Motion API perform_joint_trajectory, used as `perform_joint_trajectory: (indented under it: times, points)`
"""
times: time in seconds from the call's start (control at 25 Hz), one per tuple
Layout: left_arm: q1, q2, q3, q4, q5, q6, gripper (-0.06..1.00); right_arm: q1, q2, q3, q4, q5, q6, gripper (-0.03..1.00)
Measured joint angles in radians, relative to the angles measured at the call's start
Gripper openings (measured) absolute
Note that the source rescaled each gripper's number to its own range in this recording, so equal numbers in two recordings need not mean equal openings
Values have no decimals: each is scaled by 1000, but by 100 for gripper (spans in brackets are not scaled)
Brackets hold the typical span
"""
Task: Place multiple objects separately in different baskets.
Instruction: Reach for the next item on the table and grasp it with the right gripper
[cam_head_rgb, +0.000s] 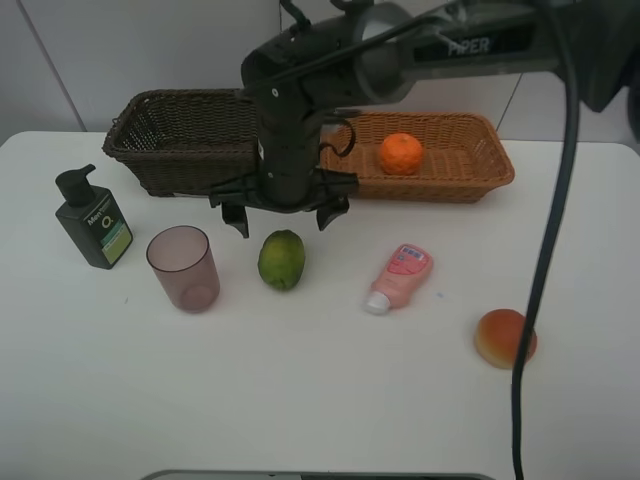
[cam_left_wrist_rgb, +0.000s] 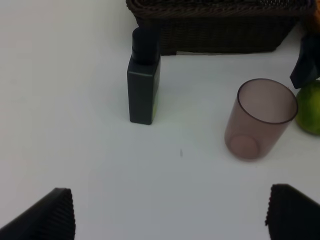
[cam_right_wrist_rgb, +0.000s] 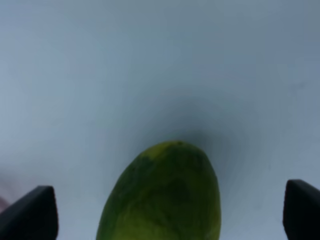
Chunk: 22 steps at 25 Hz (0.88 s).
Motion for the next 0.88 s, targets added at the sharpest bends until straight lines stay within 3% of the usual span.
perform_joint_trajectory:
  times: [0.32, 0.88]
  points:
    - [0, 0, 0, 0, 0, 0, 100, 6, 33, 17, -1, -2, 36, 100]
    - [0, 0, 0, 0, 0, 0, 100, 6, 50, 84, 47, -96, 43, 100]
